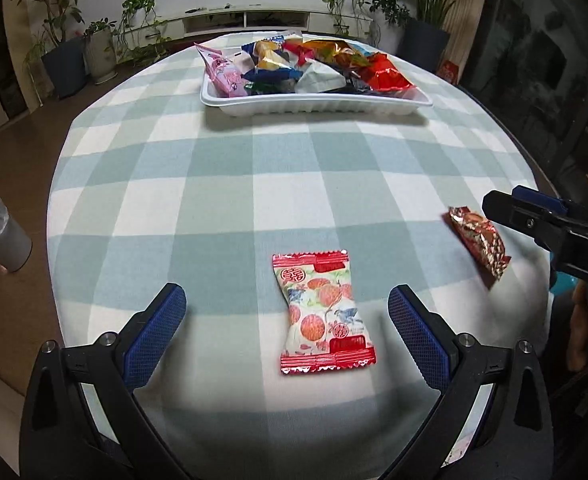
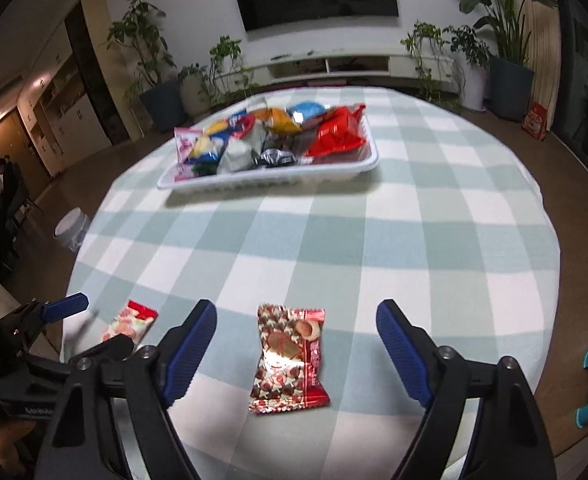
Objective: Organize snacks
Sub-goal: 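Move both open grippers back over the two remaining snacks, then grasp the white-red fruit candy with the left gripper while the right grasps the brown-red pie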
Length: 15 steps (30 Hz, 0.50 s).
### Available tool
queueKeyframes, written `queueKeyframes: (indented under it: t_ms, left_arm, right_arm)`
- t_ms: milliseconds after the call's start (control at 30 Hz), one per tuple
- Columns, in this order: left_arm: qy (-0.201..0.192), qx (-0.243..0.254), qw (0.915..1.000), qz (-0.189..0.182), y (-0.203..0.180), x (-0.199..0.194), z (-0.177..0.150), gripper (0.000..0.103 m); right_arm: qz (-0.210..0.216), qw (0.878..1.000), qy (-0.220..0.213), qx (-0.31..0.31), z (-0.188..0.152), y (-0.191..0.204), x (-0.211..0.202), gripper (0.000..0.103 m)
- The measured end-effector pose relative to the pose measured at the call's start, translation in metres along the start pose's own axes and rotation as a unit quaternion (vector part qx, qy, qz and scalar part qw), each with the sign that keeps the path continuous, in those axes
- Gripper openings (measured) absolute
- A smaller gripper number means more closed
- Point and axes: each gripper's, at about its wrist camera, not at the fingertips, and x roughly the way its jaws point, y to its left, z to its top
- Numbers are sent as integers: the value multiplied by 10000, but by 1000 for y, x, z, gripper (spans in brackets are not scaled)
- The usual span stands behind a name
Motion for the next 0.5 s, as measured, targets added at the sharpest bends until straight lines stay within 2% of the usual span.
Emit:
queueKeyframes:
  t_ms: [133,200,300,467,500]
  left_arm:
    - [-47,59,10000,21,0,4,3,98]
    - [42,105,9999,16,0,8,4,85]
    - [140,172,9998,-25,-1,14,3,72]
    - [84,133,9998,-145,2,15,4,60]
    - [73,123,9998,-158,3,15,4,54]
  right_arm:
    - [-79,9998,194,-13,-4,0,6,81]
    - [-120,9996,242,-51,-6,1,7,81]
    - [-123,9994,319,-60,-8,2,9,81]
    - [-207,9986,464,-147,-13,6,15,77]
    - [-205,9986,475,-145,-13,6,15,77]
